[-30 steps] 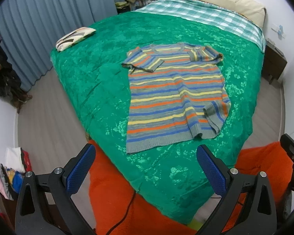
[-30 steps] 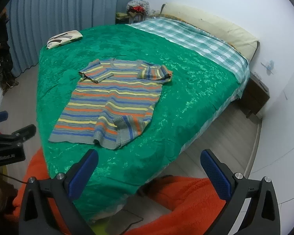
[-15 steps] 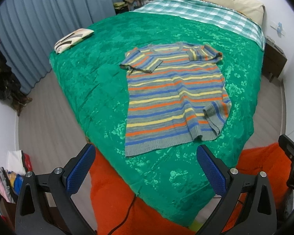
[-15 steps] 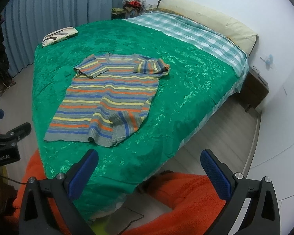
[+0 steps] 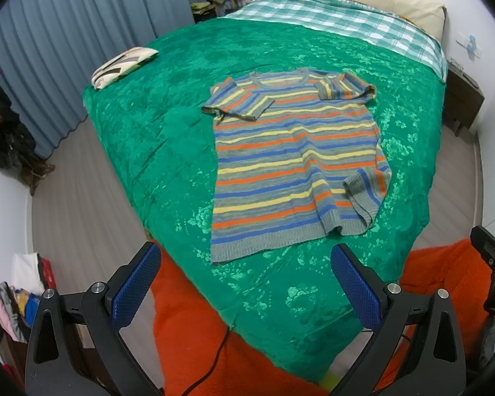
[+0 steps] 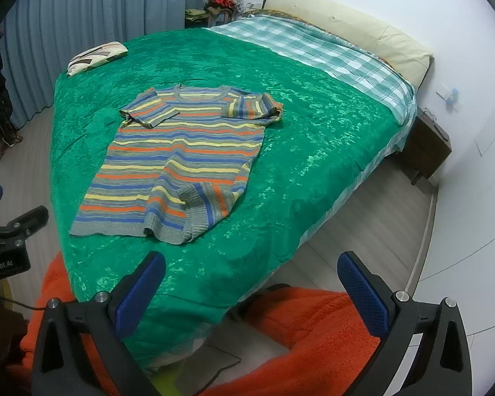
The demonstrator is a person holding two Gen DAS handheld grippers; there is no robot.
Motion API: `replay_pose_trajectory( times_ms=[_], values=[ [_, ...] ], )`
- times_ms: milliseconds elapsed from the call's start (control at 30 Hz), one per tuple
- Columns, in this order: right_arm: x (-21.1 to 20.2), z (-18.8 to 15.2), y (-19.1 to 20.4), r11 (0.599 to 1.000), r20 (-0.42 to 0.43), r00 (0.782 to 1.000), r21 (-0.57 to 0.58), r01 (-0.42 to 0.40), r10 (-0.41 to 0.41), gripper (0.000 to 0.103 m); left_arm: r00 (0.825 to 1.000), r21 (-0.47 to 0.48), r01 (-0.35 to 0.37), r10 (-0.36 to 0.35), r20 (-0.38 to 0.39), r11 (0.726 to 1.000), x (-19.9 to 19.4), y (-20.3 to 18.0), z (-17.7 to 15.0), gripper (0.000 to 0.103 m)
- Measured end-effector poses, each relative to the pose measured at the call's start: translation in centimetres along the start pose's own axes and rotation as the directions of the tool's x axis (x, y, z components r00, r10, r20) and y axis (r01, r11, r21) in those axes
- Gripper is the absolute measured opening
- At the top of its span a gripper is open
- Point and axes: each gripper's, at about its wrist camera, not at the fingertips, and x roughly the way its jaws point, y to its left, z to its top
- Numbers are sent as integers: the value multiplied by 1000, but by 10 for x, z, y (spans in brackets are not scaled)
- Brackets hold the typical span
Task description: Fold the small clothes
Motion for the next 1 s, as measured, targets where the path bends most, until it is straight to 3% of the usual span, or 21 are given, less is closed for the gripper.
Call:
replay_pose_trajectory(
  times_ms=[1000],
  values=[
    [-3,-2,4,1000,-1,1000,-19,13,-13,103,1000,1,0,0,3,1000,-2,2,-4,103]
  ],
)
